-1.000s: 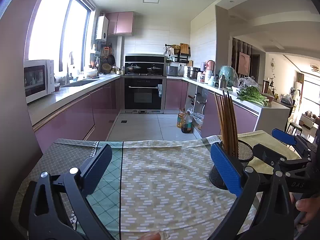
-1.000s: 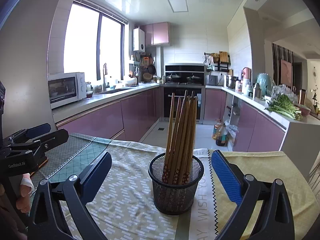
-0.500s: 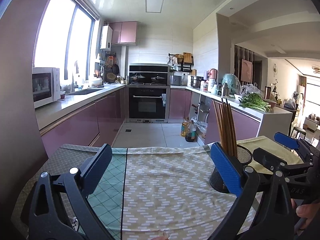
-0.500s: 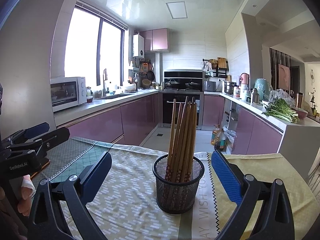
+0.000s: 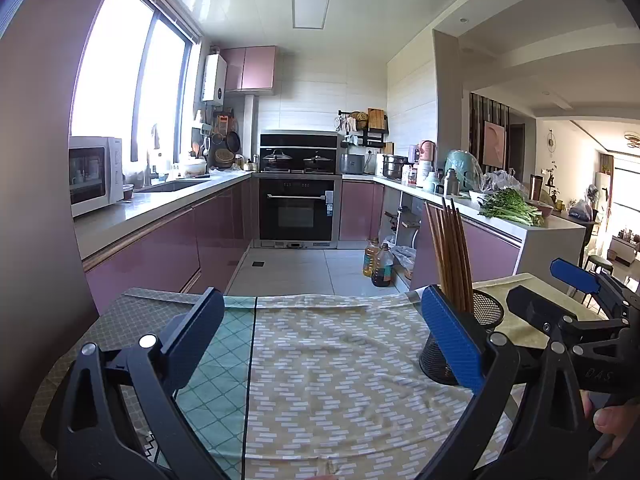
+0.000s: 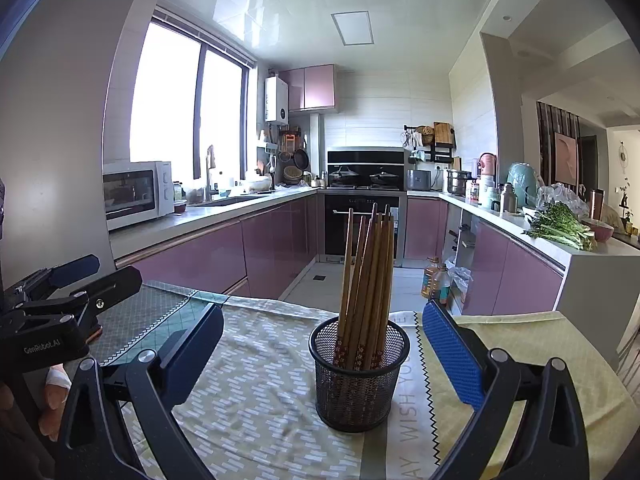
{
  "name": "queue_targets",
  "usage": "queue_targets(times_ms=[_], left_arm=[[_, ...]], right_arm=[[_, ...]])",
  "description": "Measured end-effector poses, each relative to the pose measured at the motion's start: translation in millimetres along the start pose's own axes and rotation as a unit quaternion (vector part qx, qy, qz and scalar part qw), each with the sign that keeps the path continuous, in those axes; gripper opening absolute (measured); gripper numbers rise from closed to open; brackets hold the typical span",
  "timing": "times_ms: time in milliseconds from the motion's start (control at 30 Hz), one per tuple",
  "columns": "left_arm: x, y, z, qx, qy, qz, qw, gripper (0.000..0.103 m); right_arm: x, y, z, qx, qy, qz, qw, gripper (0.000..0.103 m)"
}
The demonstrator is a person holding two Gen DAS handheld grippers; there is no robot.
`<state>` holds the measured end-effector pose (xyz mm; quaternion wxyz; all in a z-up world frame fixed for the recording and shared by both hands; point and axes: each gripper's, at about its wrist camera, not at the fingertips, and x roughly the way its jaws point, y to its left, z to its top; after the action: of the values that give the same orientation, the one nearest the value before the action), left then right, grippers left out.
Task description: Organize utensils
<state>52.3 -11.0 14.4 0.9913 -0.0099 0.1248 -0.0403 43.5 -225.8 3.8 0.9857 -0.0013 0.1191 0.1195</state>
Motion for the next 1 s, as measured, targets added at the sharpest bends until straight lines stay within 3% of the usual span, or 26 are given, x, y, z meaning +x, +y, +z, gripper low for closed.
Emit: queue_targets(times_ms=[1000], left_arm=[[-1.3,0.5,1.3,0.000,0.000,-0.001,1.0000,0.097]], right_arm=[[1.4,0.2,0.5,0.004,-0.002,0.003,1.000,0.096]])
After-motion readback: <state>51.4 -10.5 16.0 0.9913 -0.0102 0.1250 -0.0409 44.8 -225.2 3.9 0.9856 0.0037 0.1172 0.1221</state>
